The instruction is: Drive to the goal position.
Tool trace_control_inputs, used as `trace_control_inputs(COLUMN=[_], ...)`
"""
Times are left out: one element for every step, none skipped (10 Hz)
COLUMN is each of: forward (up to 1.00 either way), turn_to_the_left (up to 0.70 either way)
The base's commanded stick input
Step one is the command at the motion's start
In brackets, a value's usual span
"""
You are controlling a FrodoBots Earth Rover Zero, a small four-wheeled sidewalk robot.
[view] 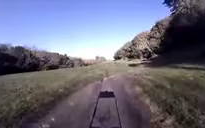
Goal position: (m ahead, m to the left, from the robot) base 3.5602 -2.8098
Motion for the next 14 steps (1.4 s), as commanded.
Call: trace_control_inputs(forward=[0.7,0.7,0.7,0.7,0.7,0.7,0.7,0.7,0.7,0.7,0.7,0.7,0.7,0.7], turn_to_the_left=[0.0,0.0,0.0,0.0,0.0,0.0,0.0,0.0,0.0,0.0,0.0,0.0,0.0,0.0])
